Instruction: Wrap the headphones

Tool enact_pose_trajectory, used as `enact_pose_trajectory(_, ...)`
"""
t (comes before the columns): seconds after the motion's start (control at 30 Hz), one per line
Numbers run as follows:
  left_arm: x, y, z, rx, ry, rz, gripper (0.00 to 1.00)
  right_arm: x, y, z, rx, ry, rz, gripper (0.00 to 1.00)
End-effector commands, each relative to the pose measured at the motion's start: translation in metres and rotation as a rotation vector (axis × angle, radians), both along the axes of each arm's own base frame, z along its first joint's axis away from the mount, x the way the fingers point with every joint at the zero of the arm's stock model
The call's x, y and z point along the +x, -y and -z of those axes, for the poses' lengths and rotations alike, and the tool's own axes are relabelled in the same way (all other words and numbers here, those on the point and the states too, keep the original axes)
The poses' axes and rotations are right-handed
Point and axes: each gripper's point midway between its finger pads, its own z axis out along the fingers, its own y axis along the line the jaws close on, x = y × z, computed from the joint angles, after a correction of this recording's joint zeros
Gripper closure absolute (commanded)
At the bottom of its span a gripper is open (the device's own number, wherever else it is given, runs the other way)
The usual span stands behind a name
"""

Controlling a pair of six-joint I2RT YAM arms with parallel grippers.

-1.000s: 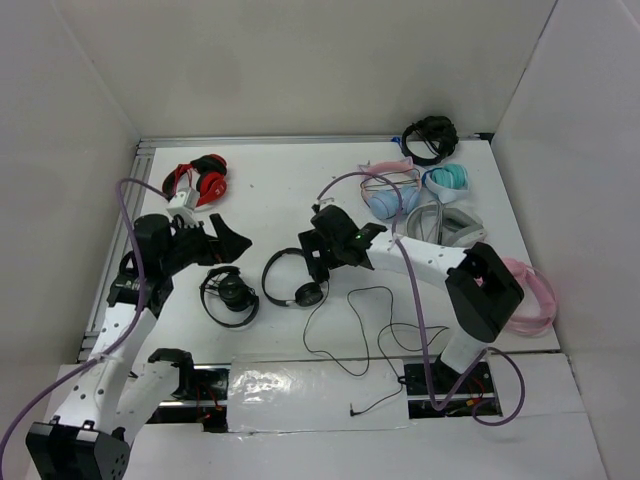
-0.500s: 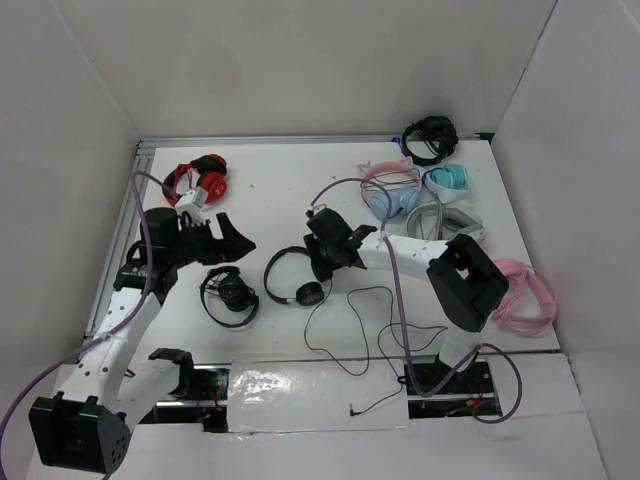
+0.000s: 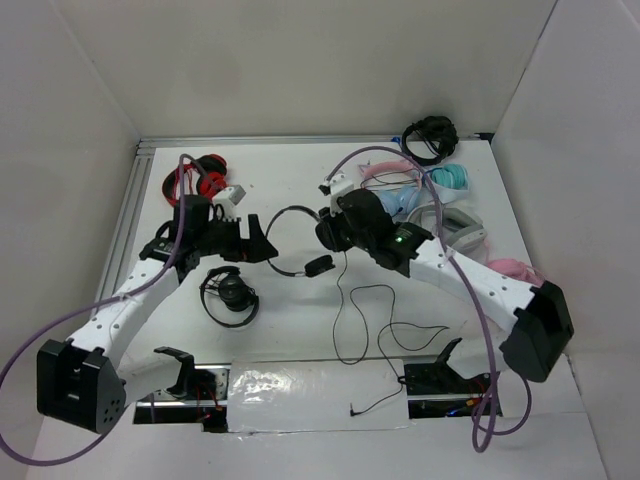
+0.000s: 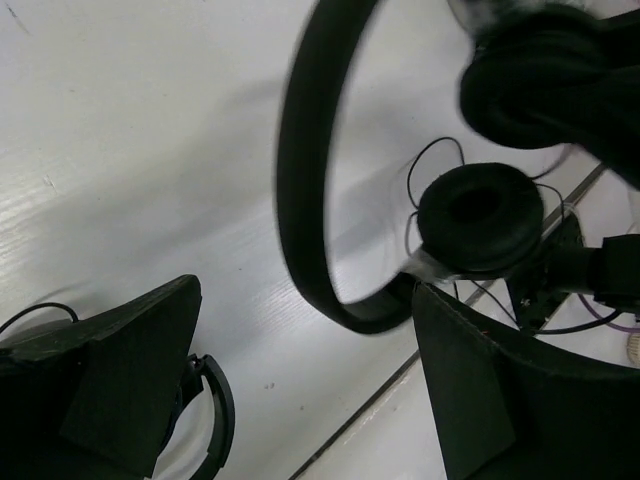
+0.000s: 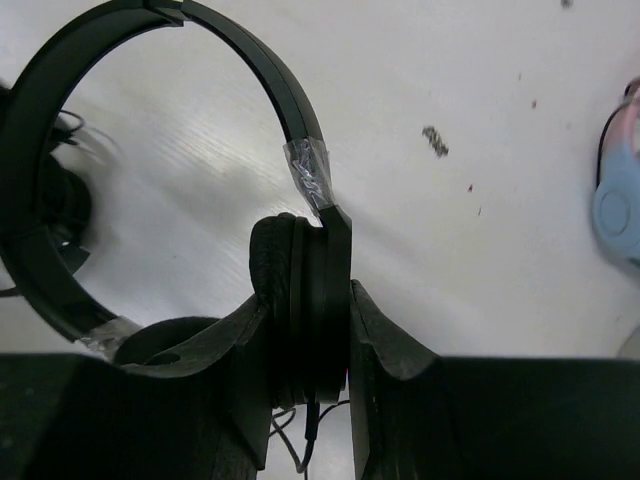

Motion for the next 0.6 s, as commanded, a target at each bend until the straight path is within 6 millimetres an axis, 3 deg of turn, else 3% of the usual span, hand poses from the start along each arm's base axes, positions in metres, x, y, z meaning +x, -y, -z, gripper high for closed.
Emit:
enact_pose_trajectory(0.0,0.015,0.006,-0.014,0.050,0.077,0.015,0.01,-0.005,-0.001,-0.036,-0.001,0.125,-0.134,1.00)
enact_pose_trajectory(0.23,0.021,0.023,-0.020,0.055,0.123,0.054,0.01,-0.022,-0.009,-0.046,-0.003,0.116,-0.276,1.00)
enact_pose_trajectory(0.3,0.020,0.029,-0.022,0.043,0.145,0.078,0.07,-0.025,-0.011,-0.053,0.013,0.138,-0.293,1.00)
enact_pose_trajectory(0.37,0.017,0.034,-0.023,0.036,0.153,0.098,0.42,-0.026,-0.011,-0.060,0.032,0.157,-0.300,1.00)
enact_pose_trajectory(0.47,0.012,0.039,-0.022,0.044,0.160,0.118,0.70,-0.021,-0.009,-0.071,0.043,0.190,-0.275,1.00)
enact_pose_trajectory(0.53,0.013,0.042,-0.024,0.049,0.181,0.128,0.75,-0.021,-0.011,-0.081,0.053,0.207,-0.288,0.99)
enact_pose_trajectory(0.57,0.015,0.044,-0.029,0.052,0.199,0.134,0.90,-0.024,-0.013,-0.081,0.047,0.206,-0.309,0.98)
